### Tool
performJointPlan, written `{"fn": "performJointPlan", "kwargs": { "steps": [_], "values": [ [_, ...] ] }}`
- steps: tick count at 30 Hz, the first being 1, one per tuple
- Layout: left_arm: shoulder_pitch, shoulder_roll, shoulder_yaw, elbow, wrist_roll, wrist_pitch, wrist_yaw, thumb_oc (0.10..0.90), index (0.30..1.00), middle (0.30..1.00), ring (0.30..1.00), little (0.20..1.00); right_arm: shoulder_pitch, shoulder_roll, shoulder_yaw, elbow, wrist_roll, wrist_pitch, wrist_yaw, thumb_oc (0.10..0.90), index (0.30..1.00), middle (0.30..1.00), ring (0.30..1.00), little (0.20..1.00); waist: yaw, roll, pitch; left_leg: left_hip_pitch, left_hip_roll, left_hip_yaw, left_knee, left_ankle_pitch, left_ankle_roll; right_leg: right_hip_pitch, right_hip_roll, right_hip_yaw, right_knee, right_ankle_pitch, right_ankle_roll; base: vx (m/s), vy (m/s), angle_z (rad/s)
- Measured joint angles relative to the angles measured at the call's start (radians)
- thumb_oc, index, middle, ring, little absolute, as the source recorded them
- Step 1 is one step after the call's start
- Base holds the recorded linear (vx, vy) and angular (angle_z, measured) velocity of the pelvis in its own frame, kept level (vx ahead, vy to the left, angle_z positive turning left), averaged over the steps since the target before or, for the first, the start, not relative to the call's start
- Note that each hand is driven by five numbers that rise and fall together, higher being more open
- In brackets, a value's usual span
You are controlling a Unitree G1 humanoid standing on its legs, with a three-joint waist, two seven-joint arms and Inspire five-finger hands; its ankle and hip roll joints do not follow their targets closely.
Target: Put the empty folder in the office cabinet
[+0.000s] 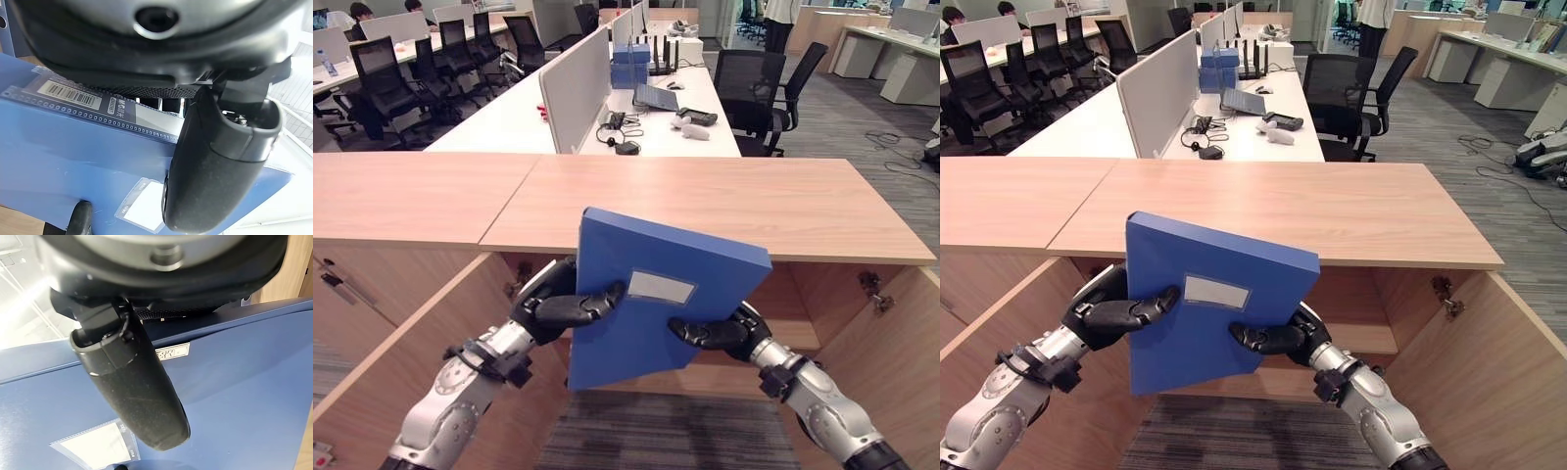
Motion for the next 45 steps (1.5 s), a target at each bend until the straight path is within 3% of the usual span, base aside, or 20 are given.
{"fn": "performJointPlan", "kwargs": {
  "steps": [1,4,7,9,11,14,15,17,19,23,26,29,31,33,37,41,45],
  "values": [
    [0.001,0.0,0.0,0.001,0.0,0.0,0.0,0.8,0.9,0.9,0.9,0.9,0.0,-0.005,0.0,0.0,0.0,0.002,0.0,0.4,0.3,0.3,0.3,0.3,0.0,0.0,0.0,-0.001,0.0,-0.001,0.0,0.0,0.0,0.0,0.0,0.0,0.0,0.0,0.0,0.0,0.0,0.0],
    [0.005,-0.003,-0.01,0.031,0.004,-0.011,-0.003,0.8,0.9,0.9,0.9,0.9,0.0,-0.03,0.01,-0.001,0.0,0.026,0.001,0.4,0.3,0.3,0.3,0.3,0.002,-0.001,-0.001,-0.005,0.0,-0.005,0.0,0.002,-0.001,0.0,0.0,-0.005,0.0,0.0,0.0,0.0,0.005,0.05],
    [0.021,-0.006,-0.011,0.113,0.145,-0.029,-0.049,0.8,0.9,0.9,0.9,0.9,0.0,-0.102,0.035,-0.017,-0.044,0.079,0.055,0.4,0.3,0.3,0.3,0.3,0.003,-0.002,-0.001,-0.009,0.0,-0.007,0.0,0.004,-0.001,-0.001,0.0,-0.01,0.0,0.0,-0.001,0.01,0.008,0.05],
    [0.101,0.03,-0.01,0.178,0.286,-0.049,-0.098,0.8,0.9,0.9,0.9,0.9,0.01,-0.212,0.039,-0.028,-0.133,0.096,0.104,0.4,0.3,0.3,0.3,0.3,0.003,-0.007,-0.001,-0.01,0.001,-0.007,0.0,0.004,-0.001,-0.001,0.0,-0.01,0.0,-0.002,-0.001,0.0,0.0,0.0],
    [0.216,0.062,-0.009,0.271,0.363,-0.087,-0.164,0.8,0.9,0.9,0.9,0.9,0.072,-0.268,0.035,-0.024,-0.186,0.106,0.134,0.4,0.3,0.3,0.3,0.3,0.007,-0.008,0.0,-0.012,0.001,-0.008,0.0,0.003,-0.001,-0.002,0.0,-0.019,0.0,-0.005,0.0,0.0,0.012,0.02],
    [0.301,0.062,-0.003,0.416,0.448,-0.094,-0.164,0.8,0.9,0.9,0.9,0.9,0.163,-0.27,0.03,-0.008,-0.196,0.12,0.176,0.4,0.3,0.3,0.3,0.3,0.007,-0.011,0.001,-0.016,0.002,-0.013,0.0,0.003,-0.001,-0.004,-0.001,-0.025,-0.007,-0.008,-0.001,0.0,0.008,0.04],
    [0.316,0.062,-0.004,0.442,0.473,-0.096,-0.167,0.8,0.9,0.9,0.9,0.9,0.179,-0.257,0.029,0.004,-0.203,0.119,0.178,0.4,0.3,0.3,0.3,0.3,0.006,-0.012,0.001,-0.016,0.002,-0.013,0.0,0.002,-0.001,-0.003,-0.001,-0.025,-0.007,-0.009,-0.001,0.0,0.0,0.0],
    [0.324,0.041,-0.025,0.525,0.615,-0.089,-0.165,0.8,0.9,0.9,0.9,0.9,0.22,-0.122,-0.011,0.12,-0.226,0.129,0.169,0.4,0.3,0.3,0.3,0.3,0.008,-0.019,0.0,-0.019,0.002,-0.02,0.0,0.002,-0.001,-0.004,-0.001,-0.025,-0.007,-0.013,-0.002,0.01,-0.001,0.04],
    [0.318,0.024,-0.031,0.536,0.674,-0.096,-0.158,0.8,0.9,0.9,0.9,0.9,0.228,-0.044,-0.04,0.163,-0.226,0.128,0.164,0.4,0.3,0.3,0.3,0.3,0.009,-0.02,-0.001,-0.028,0.001,-0.024,0.0,0.006,-0.001,-0.009,-0.002,-0.029,-0.007,-0.013,-0.001,0.01,-0.003,0.07],
    [0.295,-0.116,-0.032,0.596,0.749,-0.114,-0.114,0.8,0.9,0.9,0.9,0.9,0.232,0.107,-0.117,0.316,-0.255,0.1,0.107,0.4,0.3,0.3,0.3,0.3,0.015,-0.015,-0.005,-0.034,0.0,-0.025,0.0,0.007,0.0,-0.015,-0.004,-0.029,-0.001,-0.016,0.002,0.0,0.0,0.01],
    [0.237,-0.256,-0.051,0.759,0.828,-0.131,-0.064,0.8,0.9,0.9,0.9,0.9,0.225,0.197,-0.177,0.435,-0.253,0.072,0.034,0.4,0.3,0.3,0.3,0.3,0.02,-0.017,-0.023,-0.042,-0.001,-0.028,0.0,0.008,-0.001,-0.02,-0.004,-0.033,0.0,-0.01,-0.001,0.0,-0.001,0.03],
    [0.242,-0.278,-0.059,0.794,0.86,-0.138,-0.033,0.8,0.9,0.9,0.9,0.9,0.224,0.218,-0.176,0.469,-0.191,0.066,0.002,0.4,0.3,0.3,0.3,0.3,0.02,-0.015,-0.021,-0.046,0.001,-0.029,0.0,0.01,-0.002,-0.023,-0.003,-0.035,-0.001,-0.01,-0.002,0.0,-0.001,0.01],
    [0.162,-0.355,-0.049,1.015,0.889,-0.167,0.074,0.8,0.9,0.9,0.9,0.9,0.175,0.32,-0.242,0.628,-0.051,0.046,-0.085,0.4,0.3,0.3,0.3,0.3,0.021,-0.005,-0.029,-0.044,0.0,-0.032,0.0,0.01,-0.002,-0.02,-0.003,-0.036,-0.007,-0.011,-0.001,0.0,0.0,0.0],
    [0.142,-0.39,-0.04,1.066,0.895,-0.156,0.129,0.8,0.9,0.9,0.9,0.9,0.166,0.391,-0.281,0.663,0.062,0.031,-0.161,0.4,0.3,0.3,0.3,0.3,0.021,0.007,-0.028,-0.048,0.001,-0.032,0.0,0.011,-0.002,-0.023,-0.003,-0.037,-0.007,-0.012,-0.001,0.0,0.0,0.0],
    [0.151,-0.399,-0.052,1.057,0.897,-0.162,0.17,0.8,0.9,0.9,0.9,0.9,0.148,0.411,-0.29,0.663,0.177,-0.009,-0.207,0.4,0.3,0.3,0.3,0.3,0.023,0.019,-0.03,-0.05,0.001,-0.037,0.0,0.011,-0.002,-0.022,-0.004,-0.048,-0.007,-0.013,-0.001,-0.01,-0.007,0.04],
    [0.153,-0.403,-0.053,1.06,0.89,-0.164,0.196,0.8,0.9,0.9,0.9,0.9,0.043,0.417,-0.403,0.715,0.295,-0.09,-0.287,0.4,0.3,0.3,0.3,0.3,0.031,0.023,-0.029,-0.066,0.001,-0.055,0.0,0.019,-0.003,-0.028,-0.004,-0.057,-0.007,-0.012,-0.003,-0.01,-0.019,0.12],
    [0.143,-0.397,-0.081,1.061,0.891,-0.167,0.2,0.8,0.9,0.9,0.9,0.9,-0.1,0.371,-0.504,0.785,0.363,-0.177,-0.327,0.4,0.3,0.3,0.3,0.3,0.048,0.039,-0.024,-0.084,0.0,-0.062,0.0,0.025,-0.003,-0.041,-0.004,-0.064,-0.008,-0.011,0.002,-0.01,-0.014,0.04]
  ]
}}
